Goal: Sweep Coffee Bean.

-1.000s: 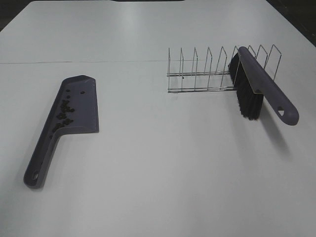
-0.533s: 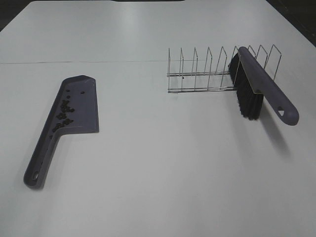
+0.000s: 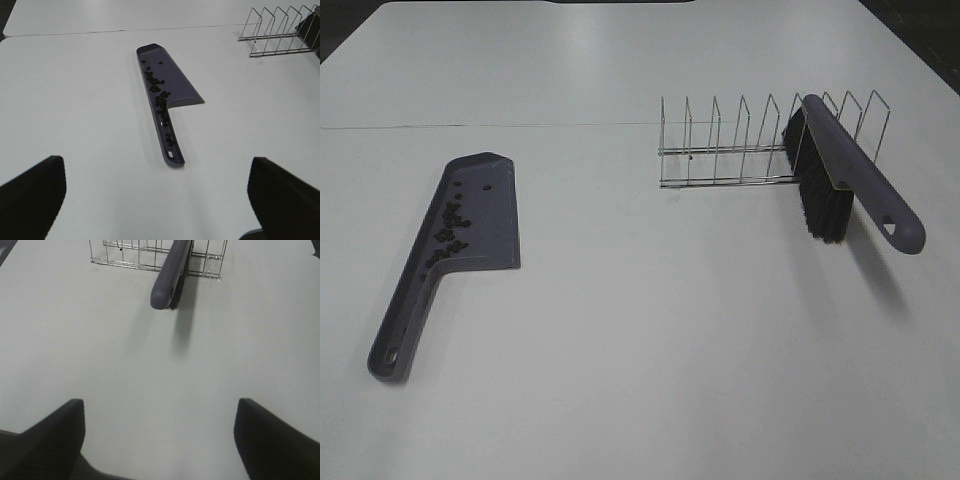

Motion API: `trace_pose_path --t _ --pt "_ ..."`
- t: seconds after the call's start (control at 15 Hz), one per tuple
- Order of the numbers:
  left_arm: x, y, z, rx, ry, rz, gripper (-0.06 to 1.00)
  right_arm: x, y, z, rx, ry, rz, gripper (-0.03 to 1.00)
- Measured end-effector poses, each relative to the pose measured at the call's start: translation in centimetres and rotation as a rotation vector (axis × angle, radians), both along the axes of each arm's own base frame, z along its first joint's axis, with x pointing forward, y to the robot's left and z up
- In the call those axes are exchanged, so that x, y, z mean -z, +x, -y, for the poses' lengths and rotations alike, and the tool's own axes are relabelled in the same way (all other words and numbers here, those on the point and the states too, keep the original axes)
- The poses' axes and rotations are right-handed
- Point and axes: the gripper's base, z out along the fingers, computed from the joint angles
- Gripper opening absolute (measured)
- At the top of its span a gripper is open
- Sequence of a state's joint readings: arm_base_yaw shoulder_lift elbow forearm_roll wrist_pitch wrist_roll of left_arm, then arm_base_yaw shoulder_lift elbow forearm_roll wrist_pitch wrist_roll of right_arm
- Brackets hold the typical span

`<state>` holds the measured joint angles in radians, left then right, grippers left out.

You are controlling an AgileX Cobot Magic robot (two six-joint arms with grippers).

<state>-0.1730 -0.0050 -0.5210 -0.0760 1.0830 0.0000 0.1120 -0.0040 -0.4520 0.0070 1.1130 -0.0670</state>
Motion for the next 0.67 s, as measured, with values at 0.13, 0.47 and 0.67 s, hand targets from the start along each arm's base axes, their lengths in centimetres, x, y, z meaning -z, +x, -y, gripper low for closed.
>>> trace_pose_path --t 0.13,0.47,0.67 --pt "0.00 0.00 -0.01 -0.001 0.001 0.000 0.90 0.00 0.00 0.00 -0.012 -0.019 0.002 0.69" --pt "0.00 0.01 -0.05 -0.006 0.000 0.000 0.90 0.00 0.00 0.00 -0.016 -0.024 0.003 0.68" --pt "0.01 -0.02 -0.06 -0.009 -0.004 0.001 0.90 0.00 0.00 0.00 -0.016 -0.024 0.003 0.68"
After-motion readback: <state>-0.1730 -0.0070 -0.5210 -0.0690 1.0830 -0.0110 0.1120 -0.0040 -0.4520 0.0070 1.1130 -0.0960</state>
